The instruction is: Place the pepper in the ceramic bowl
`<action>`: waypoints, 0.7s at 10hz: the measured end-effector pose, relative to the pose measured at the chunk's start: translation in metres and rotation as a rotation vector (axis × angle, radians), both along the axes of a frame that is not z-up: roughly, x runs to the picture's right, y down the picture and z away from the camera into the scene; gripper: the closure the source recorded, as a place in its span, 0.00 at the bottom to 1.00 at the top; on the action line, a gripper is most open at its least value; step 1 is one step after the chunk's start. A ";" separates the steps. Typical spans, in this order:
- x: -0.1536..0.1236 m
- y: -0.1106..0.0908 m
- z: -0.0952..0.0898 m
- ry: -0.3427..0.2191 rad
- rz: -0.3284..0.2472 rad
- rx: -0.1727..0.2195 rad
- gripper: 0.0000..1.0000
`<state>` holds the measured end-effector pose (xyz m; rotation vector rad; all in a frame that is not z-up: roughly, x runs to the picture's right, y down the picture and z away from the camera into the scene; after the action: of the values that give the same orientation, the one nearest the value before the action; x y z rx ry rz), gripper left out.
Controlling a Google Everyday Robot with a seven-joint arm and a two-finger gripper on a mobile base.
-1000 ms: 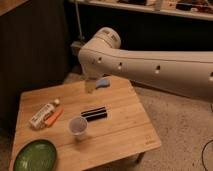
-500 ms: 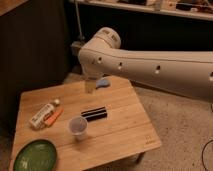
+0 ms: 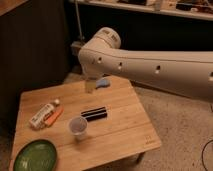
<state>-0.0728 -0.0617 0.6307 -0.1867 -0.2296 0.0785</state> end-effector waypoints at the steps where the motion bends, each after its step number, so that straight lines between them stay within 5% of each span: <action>1: 0.000 0.000 0.000 0.000 0.000 0.000 0.20; 4: -0.002 -0.002 0.004 -0.058 -0.009 -0.005 0.20; 7: -0.007 -0.002 0.028 -0.335 0.018 -0.026 0.20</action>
<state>-0.0803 -0.0640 0.6583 -0.2235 -0.5642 0.0683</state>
